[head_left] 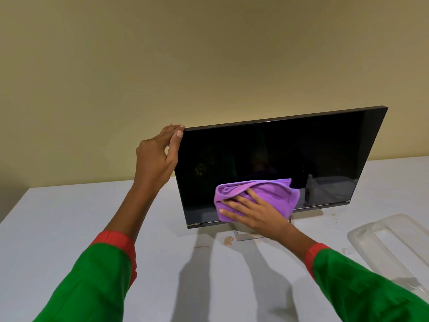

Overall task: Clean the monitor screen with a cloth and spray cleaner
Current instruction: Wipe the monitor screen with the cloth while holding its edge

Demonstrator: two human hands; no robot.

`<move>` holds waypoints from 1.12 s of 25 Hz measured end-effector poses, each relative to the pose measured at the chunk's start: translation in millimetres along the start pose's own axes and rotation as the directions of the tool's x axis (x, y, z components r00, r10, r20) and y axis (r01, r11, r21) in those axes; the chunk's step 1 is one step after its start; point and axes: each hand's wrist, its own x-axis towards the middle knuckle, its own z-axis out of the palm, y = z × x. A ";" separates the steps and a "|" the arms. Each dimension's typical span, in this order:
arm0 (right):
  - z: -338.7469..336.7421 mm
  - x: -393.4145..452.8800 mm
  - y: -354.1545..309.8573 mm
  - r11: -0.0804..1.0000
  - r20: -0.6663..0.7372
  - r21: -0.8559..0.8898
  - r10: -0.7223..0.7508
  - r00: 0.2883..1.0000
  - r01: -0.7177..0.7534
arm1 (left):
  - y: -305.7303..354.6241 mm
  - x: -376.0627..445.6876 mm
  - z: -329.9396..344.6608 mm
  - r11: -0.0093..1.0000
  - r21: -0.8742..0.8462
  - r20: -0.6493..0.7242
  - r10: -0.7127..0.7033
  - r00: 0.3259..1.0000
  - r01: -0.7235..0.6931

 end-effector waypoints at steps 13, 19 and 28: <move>4.0 -23.2 30.2 0.999 -0.161 -0.021 0.031 0.986 -0.035 | -8.9 3.9 -9.0 0.991 -0.127 0.071 -0.039 0.997 0.048; -13.5 42.0 -16.8 0.984 -0.091 -0.022 -0.178 0.980 0.177 | -9.0 3.6 -7.3 0.991 -0.127 0.082 -0.036 0.996 0.046; -31.6 50.3 19.2 0.998 -0.374 0.062 0.051 0.926 -0.030 | -12.3 4.6 -10.0 0.990 -0.138 0.091 -0.012 0.996 0.025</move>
